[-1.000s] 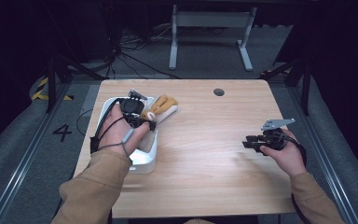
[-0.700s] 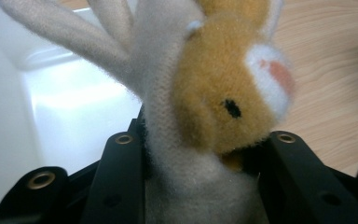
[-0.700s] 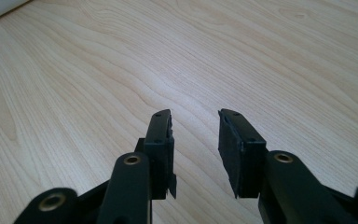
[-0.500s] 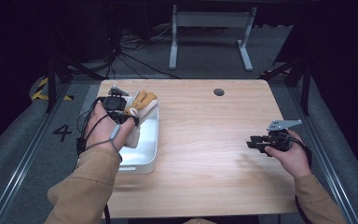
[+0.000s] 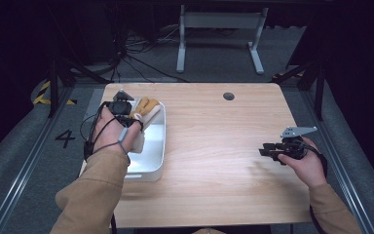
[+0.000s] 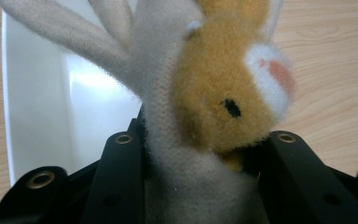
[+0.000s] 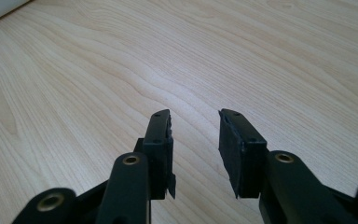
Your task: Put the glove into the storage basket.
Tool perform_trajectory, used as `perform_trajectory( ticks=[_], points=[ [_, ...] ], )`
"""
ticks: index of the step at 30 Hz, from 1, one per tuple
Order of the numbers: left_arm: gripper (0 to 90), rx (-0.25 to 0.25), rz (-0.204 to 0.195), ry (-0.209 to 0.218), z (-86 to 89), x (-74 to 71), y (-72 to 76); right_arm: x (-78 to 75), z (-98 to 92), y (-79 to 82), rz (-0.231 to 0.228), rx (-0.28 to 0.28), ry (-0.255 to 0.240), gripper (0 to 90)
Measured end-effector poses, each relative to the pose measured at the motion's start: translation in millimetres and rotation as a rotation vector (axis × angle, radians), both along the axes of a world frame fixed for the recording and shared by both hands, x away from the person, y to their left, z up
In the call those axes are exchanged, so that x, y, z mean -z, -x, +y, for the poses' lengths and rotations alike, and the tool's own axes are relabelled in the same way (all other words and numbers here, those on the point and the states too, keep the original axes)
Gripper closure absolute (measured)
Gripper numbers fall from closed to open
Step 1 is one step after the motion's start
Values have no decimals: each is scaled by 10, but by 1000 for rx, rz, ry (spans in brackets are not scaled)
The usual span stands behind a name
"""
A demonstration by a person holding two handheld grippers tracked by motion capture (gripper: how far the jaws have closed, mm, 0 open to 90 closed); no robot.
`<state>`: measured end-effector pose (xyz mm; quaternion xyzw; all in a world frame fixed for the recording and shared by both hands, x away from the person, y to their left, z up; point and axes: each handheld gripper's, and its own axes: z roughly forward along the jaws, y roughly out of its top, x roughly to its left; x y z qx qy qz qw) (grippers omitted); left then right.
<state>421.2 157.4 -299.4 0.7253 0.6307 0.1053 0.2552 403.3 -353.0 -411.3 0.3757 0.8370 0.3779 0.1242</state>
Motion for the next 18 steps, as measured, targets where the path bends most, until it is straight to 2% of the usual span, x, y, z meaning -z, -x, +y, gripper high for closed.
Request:
perform_trajectory(
  ticks=[4, 13, 18],
  points=[
    [627, -26, 5, 13, 41, 26, -25, 6, -27, 5, 1, 7, -2, 652],
    [624, -43, 23, 24, 48, 41, -19, 15, -28, 9, 5, 9, -2, 652],
    [625, -47, 53, 10, 37, 114, -69, 24, -26, 8, 9, 10, 2, 652]
  ],
)
